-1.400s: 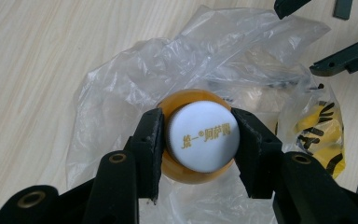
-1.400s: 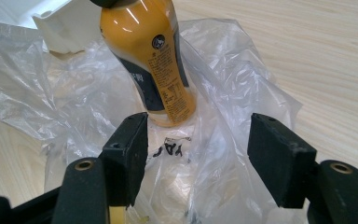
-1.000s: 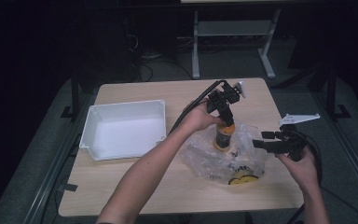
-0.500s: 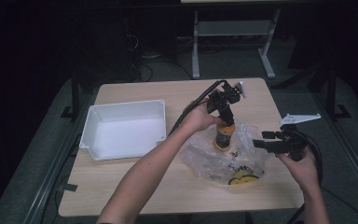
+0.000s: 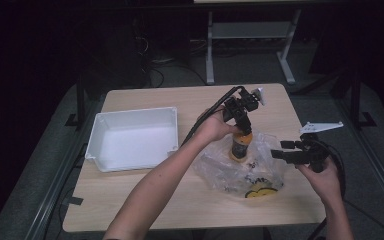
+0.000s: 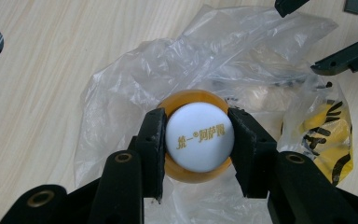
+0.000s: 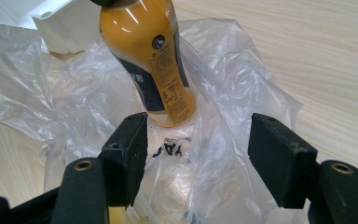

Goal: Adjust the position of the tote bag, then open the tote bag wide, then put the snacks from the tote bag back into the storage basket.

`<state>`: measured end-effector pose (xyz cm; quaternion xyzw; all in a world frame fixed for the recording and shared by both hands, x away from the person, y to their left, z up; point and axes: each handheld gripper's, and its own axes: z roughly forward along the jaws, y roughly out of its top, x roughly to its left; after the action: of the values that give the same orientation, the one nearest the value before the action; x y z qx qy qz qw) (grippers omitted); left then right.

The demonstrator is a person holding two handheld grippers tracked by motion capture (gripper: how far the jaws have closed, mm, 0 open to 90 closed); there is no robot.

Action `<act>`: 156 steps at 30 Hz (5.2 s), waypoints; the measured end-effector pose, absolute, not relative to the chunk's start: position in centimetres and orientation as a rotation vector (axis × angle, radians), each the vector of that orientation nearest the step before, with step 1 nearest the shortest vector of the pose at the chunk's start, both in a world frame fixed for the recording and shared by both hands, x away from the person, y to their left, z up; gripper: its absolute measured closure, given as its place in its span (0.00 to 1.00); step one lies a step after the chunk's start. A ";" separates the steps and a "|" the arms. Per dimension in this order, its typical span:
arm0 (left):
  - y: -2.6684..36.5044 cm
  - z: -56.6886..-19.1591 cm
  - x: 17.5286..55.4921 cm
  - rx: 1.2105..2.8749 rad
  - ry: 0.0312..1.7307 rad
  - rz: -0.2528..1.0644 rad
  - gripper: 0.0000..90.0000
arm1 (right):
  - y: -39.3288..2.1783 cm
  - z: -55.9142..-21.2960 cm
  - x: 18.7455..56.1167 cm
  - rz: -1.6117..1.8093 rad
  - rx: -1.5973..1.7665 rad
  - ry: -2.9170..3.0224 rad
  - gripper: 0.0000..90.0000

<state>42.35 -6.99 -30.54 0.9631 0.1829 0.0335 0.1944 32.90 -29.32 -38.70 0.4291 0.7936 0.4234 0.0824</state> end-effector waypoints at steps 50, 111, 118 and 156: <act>-7.0 -26.6 40.6 2.659 0.472 0.141 0.66 | -29.8 -39.0 33.0 1.275 1.291 2.359 0.38; 1.3 -20.3 40.0 2.599 0.592 0.246 0.66 | -28.9 -39.0 33.6 1.253 1.302 2.357 0.34; 2.3 -19.9 39.8 2.610 0.600 0.253 0.66 | -28.8 -38.9 33.6 1.250 1.303 2.354 0.34; 8.6 -19.1 40.1 2.574 0.738 0.293 0.66 | -28.6 -38.5 33.4 1.263 1.288 2.326 0.34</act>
<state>40.14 8.55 -19.10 0.9316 0.2672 0.1061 0.2222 33.43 -28.63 -38.48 0.4355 0.7863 0.4269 0.0990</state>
